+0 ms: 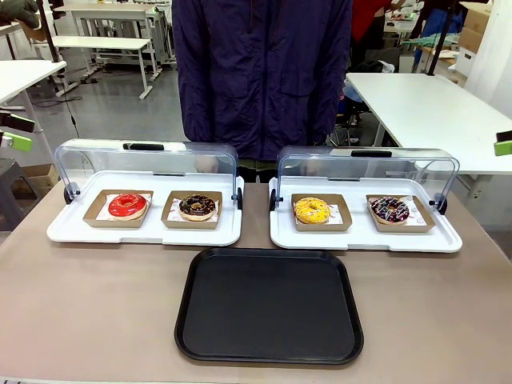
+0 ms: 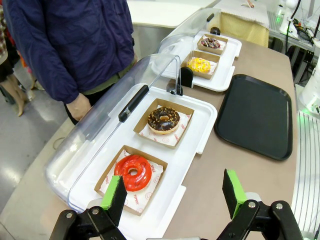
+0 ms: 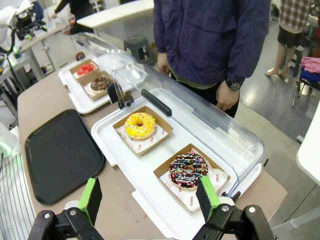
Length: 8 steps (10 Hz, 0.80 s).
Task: Move the second donut from the left to the tray.
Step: Pick up the Paper togo box containing the Donut indicated by the person and place it on the Handle tray.
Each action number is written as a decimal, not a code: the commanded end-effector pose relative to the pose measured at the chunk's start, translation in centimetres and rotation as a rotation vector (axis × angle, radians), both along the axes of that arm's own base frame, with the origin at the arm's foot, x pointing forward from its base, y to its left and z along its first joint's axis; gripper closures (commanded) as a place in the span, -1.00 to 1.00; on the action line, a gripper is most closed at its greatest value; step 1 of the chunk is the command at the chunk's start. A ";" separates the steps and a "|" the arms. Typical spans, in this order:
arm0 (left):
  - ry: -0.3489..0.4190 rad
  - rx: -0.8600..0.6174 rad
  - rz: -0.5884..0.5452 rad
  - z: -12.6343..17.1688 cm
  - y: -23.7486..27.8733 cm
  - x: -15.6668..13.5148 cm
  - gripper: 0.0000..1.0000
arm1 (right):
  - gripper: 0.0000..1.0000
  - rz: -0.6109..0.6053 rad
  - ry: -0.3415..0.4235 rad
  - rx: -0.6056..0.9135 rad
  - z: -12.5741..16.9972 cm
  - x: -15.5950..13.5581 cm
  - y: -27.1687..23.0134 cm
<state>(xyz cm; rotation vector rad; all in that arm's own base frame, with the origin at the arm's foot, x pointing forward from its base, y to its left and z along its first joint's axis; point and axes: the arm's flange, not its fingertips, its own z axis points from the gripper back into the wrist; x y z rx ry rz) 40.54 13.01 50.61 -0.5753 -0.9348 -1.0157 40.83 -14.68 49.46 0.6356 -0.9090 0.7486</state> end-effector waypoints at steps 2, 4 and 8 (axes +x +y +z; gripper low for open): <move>-0.006 -0.007 -0.006 0.2 -0.1 0.0 -1.00 | -1.00 0.003 -0.005 0.004 0.1 0.0 0.1; -0.006 -0.007 -0.006 0.2 -0.1 0.0 -1.00 | -1.00 0.003 -0.005 0.004 0.1 0.0 0.1; -0.006 -0.007 -0.006 0.2 -0.1 0.0 -1.00 | -1.00 0.003 -0.005 0.004 0.1 0.0 0.1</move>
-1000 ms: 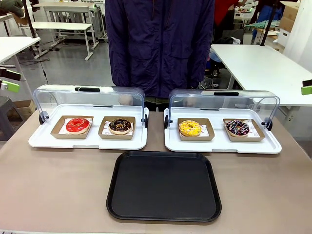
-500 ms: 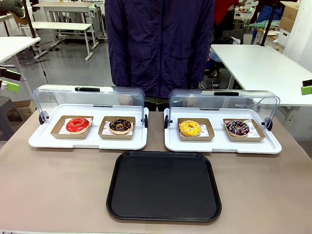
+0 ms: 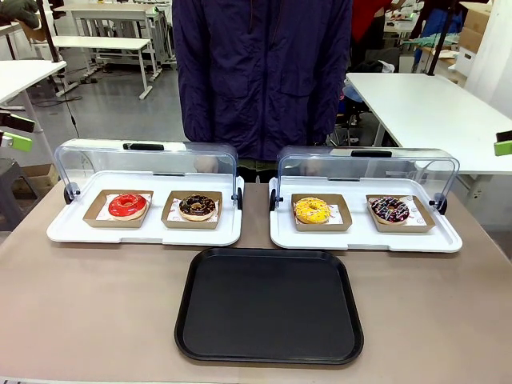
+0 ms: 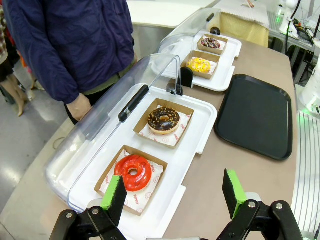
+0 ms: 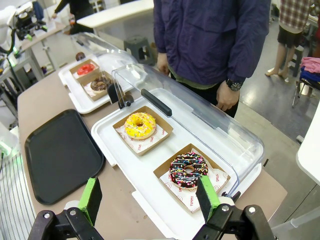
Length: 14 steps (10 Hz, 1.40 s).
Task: Move the second donut from the left to the tray.
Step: Pick up the Paper togo box containing the Donut indicated by the person and place it on the Handle tray.
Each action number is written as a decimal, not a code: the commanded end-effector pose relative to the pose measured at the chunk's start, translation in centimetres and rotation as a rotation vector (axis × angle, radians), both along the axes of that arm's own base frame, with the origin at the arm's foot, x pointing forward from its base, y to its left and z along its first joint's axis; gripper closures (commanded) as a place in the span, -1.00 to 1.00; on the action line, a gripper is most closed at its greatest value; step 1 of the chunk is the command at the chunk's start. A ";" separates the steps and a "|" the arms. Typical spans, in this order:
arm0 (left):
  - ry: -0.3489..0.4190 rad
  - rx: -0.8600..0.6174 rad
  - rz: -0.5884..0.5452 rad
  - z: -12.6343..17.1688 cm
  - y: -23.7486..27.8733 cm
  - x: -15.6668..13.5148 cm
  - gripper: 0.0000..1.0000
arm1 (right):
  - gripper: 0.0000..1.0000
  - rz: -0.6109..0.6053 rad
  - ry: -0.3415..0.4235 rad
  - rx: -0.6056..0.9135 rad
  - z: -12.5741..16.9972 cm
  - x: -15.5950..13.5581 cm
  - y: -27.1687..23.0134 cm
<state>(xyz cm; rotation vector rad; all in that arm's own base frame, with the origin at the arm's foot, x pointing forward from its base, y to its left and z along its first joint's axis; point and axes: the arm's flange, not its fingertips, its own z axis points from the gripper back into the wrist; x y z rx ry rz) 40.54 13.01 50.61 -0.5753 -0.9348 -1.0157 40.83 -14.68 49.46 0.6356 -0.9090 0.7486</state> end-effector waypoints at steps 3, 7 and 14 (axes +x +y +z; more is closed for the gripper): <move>-0.006 -0.007 -0.006 0.2 -0.1 0.0 -1.00 | -1.00 0.003 -0.005 0.004 0.1 0.0 0.1; -0.006 -0.007 -0.006 0.2 -0.1 0.0 -1.00 | -1.00 0.003 -0.005 0.004 0.1 0.0 0.1; -0.006 -0.007 -0.006 0.2 -0.1 0.0 -1.00 | -1.00 0.003 -0.005 0.004 0.1 0.0 0.1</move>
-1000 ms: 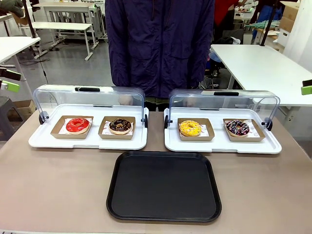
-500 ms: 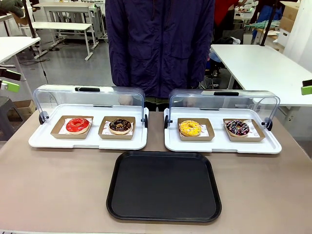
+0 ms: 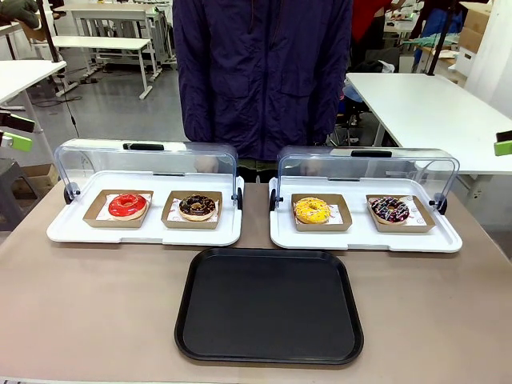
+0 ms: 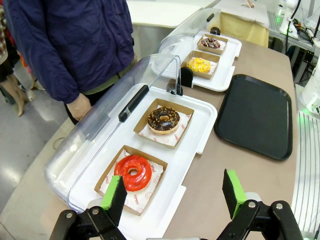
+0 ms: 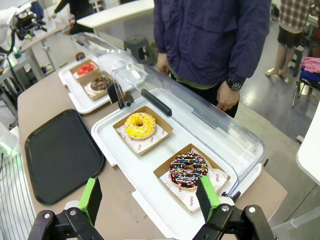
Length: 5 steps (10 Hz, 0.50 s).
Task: Move the second donut from the left to the tray.
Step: Pick up the Paper togo box containing the Donut indicated by the person and place it on the Handle tray.
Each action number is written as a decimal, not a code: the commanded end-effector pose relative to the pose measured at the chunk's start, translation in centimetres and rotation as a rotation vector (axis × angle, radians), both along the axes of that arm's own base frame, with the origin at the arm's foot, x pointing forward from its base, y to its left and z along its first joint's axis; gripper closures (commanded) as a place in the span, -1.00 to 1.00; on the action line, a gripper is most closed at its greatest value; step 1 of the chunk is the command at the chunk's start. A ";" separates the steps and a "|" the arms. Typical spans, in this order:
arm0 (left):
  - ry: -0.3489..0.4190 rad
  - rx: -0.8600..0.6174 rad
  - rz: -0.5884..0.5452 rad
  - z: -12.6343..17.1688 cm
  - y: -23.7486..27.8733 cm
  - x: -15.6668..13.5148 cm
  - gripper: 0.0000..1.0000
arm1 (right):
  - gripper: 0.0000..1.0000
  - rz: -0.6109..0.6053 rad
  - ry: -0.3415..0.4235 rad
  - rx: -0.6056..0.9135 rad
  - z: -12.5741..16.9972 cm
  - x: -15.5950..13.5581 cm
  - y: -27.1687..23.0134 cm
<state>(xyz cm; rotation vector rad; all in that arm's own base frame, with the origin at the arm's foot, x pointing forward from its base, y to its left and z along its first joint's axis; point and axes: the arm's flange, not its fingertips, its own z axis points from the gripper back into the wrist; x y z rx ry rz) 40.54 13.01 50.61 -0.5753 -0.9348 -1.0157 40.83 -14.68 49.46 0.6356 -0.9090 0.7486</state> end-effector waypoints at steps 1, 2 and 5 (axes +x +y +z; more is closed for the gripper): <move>-0.006 -0.007 -0.006 0.2 -0.1 0.0 -1.00 | -1.00 0.003 -0.005 0.004 0.1 0.0 0.1; -0.006 -0.007 -0.006 0.2 -0.1 0.0 -1.00 | -1.00 0.003 -0.005 0.004 0.1 0.0 0.1; -0.006 -0.007 -0.006 0.2 -0.1 0.0 -1.00 | -1.00 0.003 -0.005 0.004 0.1 0.0 0.1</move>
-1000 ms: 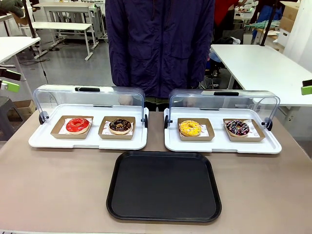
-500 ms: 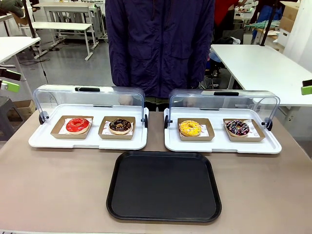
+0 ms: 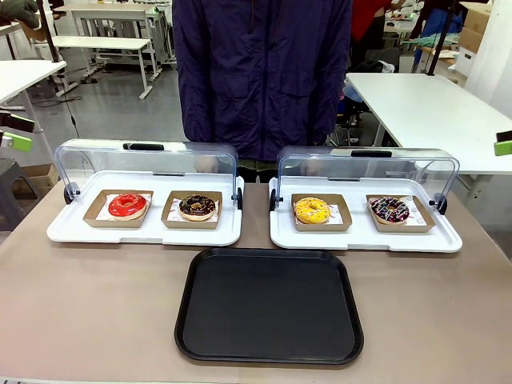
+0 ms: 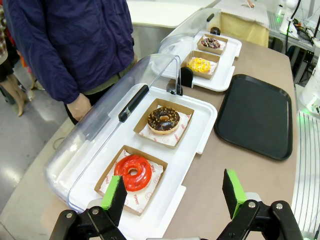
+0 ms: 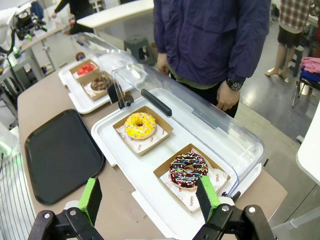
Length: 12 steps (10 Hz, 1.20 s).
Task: Move the second donut from the left to the tray.
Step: Pick up the Paper togo box containing the Donut indicated by the person and place it on the Handle tray.
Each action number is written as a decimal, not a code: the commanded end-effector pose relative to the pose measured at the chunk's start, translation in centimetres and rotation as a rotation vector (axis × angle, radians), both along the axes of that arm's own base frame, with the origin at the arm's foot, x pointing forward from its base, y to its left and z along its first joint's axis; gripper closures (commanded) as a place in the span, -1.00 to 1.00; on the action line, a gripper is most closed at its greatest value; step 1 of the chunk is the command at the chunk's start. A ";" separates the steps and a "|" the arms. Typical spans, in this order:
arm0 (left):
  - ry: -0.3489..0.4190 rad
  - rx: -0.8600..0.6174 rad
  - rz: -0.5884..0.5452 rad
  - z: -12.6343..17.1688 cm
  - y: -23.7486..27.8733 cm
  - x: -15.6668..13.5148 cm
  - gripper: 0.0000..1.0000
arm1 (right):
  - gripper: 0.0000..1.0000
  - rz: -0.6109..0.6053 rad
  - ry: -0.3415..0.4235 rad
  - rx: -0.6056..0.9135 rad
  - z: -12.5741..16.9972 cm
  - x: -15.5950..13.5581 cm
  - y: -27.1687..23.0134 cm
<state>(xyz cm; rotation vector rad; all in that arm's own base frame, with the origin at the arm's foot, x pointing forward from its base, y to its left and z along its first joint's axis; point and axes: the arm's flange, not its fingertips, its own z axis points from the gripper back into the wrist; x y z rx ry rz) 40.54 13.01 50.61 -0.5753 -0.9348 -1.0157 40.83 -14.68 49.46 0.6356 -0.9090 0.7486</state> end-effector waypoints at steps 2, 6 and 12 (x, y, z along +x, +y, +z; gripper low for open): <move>-0.006 -0.007 -0.006 0.2 -0.1 0.0 -1.00 | -1.00 0.003 -0.005 0.004 0.1 0.0 0.1; -0.006 -0.007 -0.006 0.2 -0.1 0.0 -1.00 | -1.00 0.003 -0.005 0.004 0.1 0.0 0.1; -0.006 -0.007 -0.006 0.2 -0.1 0.0 -1.00 | -1.00 0.003 -0.005 0.004 0.1 0.0 0.1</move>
